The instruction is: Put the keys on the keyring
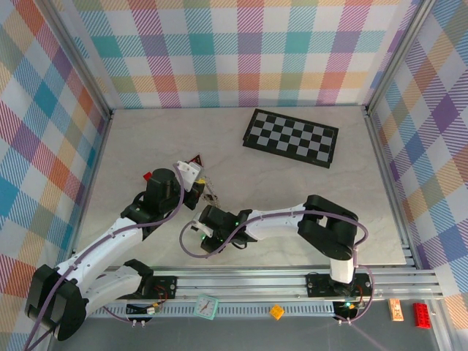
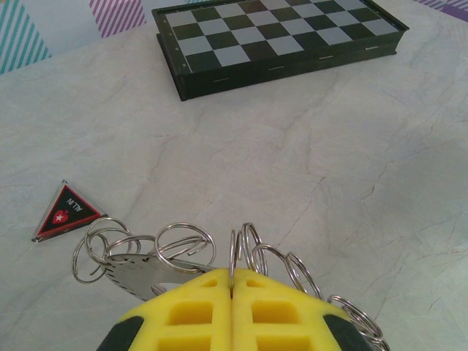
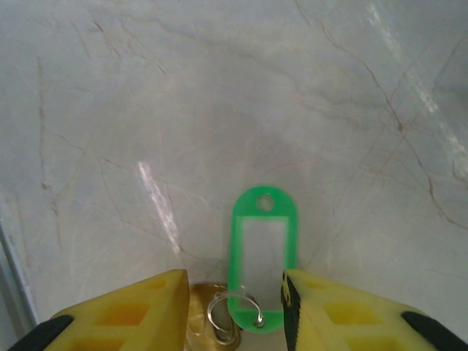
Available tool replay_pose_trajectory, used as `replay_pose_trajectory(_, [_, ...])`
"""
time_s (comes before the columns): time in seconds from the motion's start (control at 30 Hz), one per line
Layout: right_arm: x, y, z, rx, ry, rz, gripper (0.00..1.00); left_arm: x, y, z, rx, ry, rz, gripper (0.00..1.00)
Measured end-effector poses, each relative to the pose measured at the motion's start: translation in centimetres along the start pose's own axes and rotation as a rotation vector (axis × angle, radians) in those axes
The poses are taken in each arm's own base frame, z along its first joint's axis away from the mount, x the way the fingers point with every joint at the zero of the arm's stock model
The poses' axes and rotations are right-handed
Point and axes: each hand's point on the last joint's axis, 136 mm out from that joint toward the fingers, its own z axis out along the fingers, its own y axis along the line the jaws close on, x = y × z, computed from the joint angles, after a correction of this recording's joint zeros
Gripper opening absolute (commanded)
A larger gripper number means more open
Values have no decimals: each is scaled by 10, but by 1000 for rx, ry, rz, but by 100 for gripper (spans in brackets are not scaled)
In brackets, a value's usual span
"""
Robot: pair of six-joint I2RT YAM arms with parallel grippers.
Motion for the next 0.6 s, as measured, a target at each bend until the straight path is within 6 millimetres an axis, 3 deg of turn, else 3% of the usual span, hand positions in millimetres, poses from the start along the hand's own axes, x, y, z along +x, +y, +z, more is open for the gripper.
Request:
replay_pose_trajectory(0.17, [8, -12, -5, 67, 9, -2, 25, -1, -1, -1, 2, -5, 4, 0])
replay_pose_trajectory(0.33, [39, -28, -27, 145, 61, -5, 15, -1, -2, -1, 11, -5, 4, 0])
replay_pose_trajectory(0.6, [82, -65, -56, 234, 114, 62, 13, -2, -7, -1, 39, -8, 10, 0])
